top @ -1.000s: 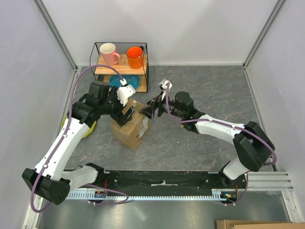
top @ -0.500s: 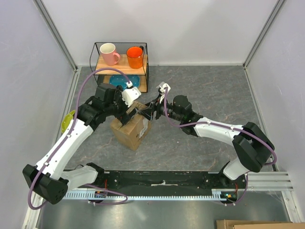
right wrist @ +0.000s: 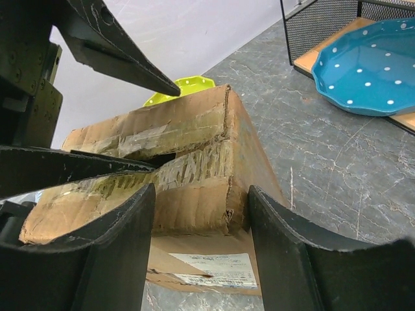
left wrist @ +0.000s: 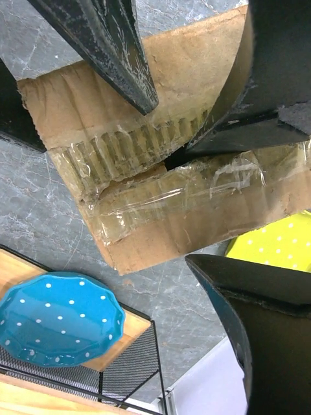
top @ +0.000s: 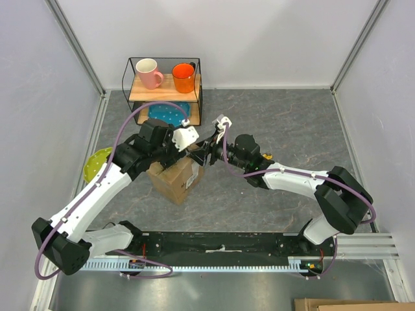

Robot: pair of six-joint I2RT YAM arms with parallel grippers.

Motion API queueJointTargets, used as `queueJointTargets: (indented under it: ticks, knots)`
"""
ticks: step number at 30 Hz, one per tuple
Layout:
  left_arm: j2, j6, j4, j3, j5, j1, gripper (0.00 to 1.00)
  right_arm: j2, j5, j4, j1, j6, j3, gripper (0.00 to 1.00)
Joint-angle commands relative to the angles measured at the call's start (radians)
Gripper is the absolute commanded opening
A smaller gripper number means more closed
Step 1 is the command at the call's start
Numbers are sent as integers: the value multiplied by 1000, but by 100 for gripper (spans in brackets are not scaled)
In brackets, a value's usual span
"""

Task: Unpack the express box
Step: Open the express box at the center of the board.

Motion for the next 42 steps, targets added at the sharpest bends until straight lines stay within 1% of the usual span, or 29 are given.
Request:
queueJointTargets:
  ticks: [1,6,9,11,17,21,26,27,32,35,36,37,38,39,40,41,42]
  knots:
    - [5,76,-56,93,-158,4,67,45,-69,-163,24,-28,-65,56]
    - [5,61,-115,189,-139,-22,68,46,-72,-165,22,-25,-73,56]
    - [5,71,-138,206,-139,-36,68,48,-72,-165,22,-22,-76,55]
    - [3,82,-138,199,-158,-38,69,51,-73,-165,22,-19,-78,55]
    - [-6,105,-106,107,-196,-38,70,51,-80,-168,22,-14,-84,53]
    - [-23,133,-70,53,-230,-36,70,43,-83,-172,24,-20,-93,50]
    - [-38,153,-53,74,-245,-21,69,33,-83,-168,24,-17,-122,49]
    - [-40,153,-60,103,-239,-16,69,33,-83,-165,24,-15,-127,49]
    - [-41,130,-180,232,-84,31,70,30,-86,-139,24,-2,-157,47]
    - [-34,125,-253,263,34,77,69,30,-89,-126,24,4,-171,46]
    - [-29,125,-271,268,116,117,67,30,-89,-125,21,4,-174,45]
    - [-23,128,-291,271,162,142,64,28,-95,-120,24,4,-180,45]
    - [-2,134,-326,275,210,168,57,25,-98,-119,24,4,-182,44]
    - [12,137,-342,275,286,215,53,22,-102,-117,22,6,-185,44]
    - [26,141,-360,275,325,238,49,13,-113,-111,24,4,-193,45]
    - [64,145,-383,278,365,260,43,7,-113,-114,24,1,-193,45]
    - [80,142,-414,278,428,293,40,-3,-115,-119,24,-5,-194,45]
